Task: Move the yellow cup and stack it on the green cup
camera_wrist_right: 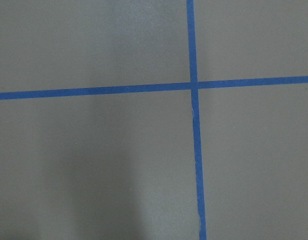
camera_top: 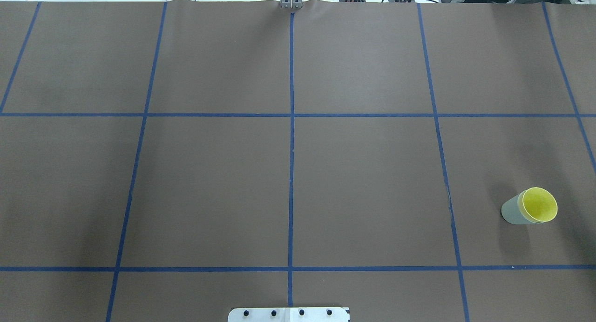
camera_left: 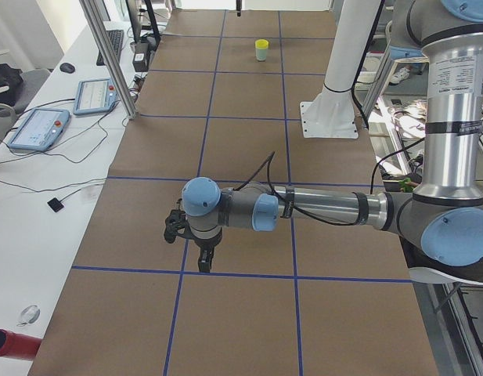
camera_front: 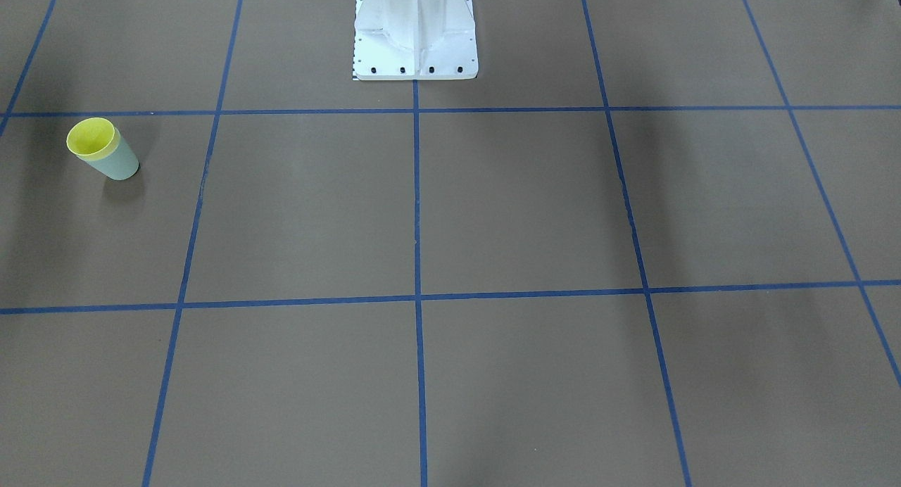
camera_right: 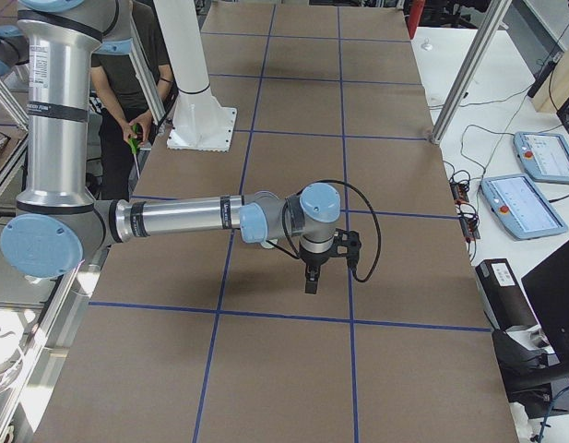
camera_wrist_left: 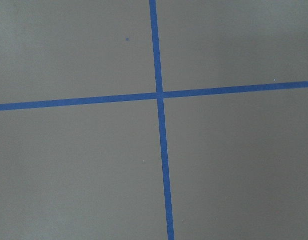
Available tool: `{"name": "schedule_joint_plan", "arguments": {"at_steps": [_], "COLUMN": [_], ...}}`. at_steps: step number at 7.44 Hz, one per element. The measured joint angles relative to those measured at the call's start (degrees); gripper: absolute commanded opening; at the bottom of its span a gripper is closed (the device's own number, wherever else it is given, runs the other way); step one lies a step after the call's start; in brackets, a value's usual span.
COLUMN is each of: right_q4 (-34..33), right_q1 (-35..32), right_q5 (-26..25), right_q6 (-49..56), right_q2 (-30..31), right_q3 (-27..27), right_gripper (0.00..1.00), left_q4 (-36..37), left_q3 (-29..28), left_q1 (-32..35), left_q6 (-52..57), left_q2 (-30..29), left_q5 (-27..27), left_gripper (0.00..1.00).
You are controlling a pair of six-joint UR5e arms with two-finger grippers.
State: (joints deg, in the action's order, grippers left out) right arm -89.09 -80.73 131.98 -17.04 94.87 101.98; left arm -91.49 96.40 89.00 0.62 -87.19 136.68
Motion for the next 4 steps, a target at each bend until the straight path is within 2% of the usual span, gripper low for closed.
{"name": "schedule_joint_plan", "arguments": {"at_steps": [4], "right_q4": [-3.2], "right_q1": [-0.4], "right_q5": [-0.6], "right_q6": [4.2], "right_q2": [-0.8], "right_q3": [-0.3], "right_gripper": [1.0], "left_q4": [-0.1], "left_q3": [0.2], "left_q1": [0.0], "left_q6": [0.4], "left_q2": [0.0], "left_q5": [0.1], "left_gripper": [1.0]}}
